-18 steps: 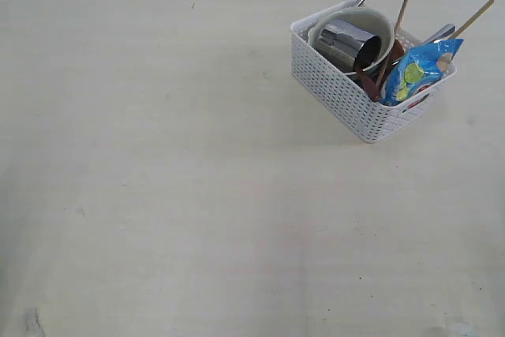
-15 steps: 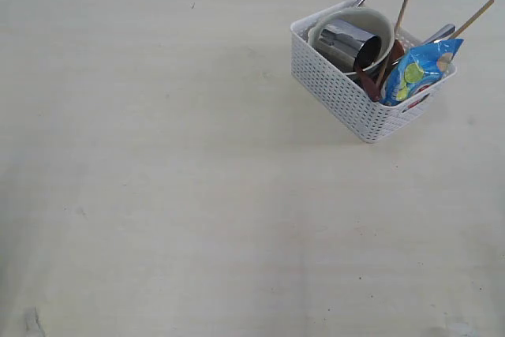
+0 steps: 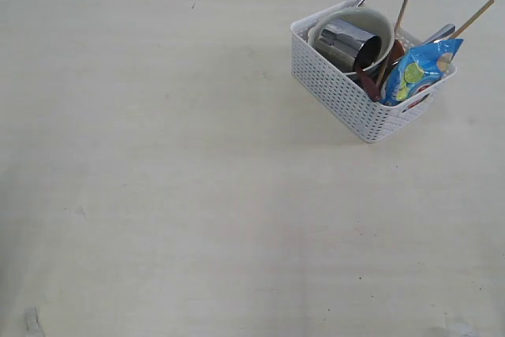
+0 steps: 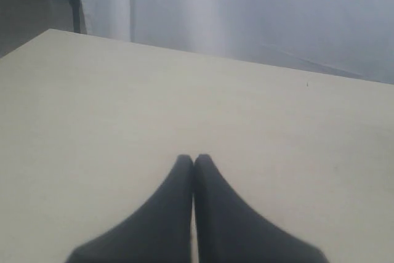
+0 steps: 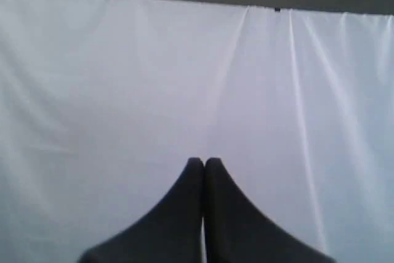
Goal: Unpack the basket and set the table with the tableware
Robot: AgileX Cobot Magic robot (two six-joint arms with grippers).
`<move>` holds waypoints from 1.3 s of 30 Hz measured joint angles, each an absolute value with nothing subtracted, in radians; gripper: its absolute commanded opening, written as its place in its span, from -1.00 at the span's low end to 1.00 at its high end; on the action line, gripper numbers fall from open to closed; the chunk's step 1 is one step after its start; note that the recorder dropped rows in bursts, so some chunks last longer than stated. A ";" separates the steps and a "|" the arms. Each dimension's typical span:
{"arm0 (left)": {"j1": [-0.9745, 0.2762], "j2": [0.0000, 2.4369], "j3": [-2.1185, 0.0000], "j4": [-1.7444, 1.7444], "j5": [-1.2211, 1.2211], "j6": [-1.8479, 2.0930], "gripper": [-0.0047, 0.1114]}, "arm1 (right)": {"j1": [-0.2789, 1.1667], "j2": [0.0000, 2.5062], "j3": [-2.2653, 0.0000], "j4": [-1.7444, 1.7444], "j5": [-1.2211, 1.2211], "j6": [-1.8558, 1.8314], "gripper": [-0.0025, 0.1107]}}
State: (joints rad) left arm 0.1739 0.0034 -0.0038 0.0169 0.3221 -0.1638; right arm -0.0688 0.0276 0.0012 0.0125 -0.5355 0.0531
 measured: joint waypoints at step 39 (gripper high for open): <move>0.174 0.003 -0.004 0.017 0.322 -0.164 -0.92 | -0.085 1.743 -1.271 0.018 0.538 0.306 0.06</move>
State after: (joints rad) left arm 0.1739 0.0034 -0.0038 0.0169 0.3221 -0.1638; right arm -0.0854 1.7429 -1.2710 0.0181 0.5381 0.3059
